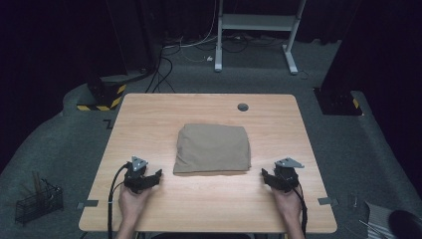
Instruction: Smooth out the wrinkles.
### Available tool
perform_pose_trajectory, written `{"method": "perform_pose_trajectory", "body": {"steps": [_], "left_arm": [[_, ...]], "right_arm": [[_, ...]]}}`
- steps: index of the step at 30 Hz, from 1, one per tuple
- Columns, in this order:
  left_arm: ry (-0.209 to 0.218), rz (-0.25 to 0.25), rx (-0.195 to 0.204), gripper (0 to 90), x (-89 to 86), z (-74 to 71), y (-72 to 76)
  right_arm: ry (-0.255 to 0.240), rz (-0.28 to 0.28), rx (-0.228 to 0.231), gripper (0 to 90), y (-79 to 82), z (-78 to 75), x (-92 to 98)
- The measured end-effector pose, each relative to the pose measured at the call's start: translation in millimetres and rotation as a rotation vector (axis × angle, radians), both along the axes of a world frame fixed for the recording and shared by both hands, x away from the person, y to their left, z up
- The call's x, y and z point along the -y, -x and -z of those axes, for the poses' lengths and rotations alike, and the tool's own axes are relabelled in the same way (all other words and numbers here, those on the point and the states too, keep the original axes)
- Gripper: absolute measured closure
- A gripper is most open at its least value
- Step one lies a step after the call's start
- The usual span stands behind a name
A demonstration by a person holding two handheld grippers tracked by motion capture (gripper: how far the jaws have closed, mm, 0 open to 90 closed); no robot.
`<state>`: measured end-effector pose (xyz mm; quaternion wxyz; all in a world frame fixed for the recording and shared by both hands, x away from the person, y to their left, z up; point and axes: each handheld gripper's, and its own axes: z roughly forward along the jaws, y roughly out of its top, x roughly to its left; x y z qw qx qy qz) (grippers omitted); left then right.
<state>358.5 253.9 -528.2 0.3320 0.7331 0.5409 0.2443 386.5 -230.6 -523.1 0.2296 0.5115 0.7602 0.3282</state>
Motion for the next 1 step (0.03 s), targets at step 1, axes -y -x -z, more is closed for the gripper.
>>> {"method": "perform_pose_trajectory", "body": {"steps": [1], "left_arm": [[0.002, 0.0, 0.0, 29.7, 0.2, 0.1, 0.0]], "right_arm": [[-0.001, 0.0, 0.0, 39.1, 0.0, 0.0, 0.0]]}}
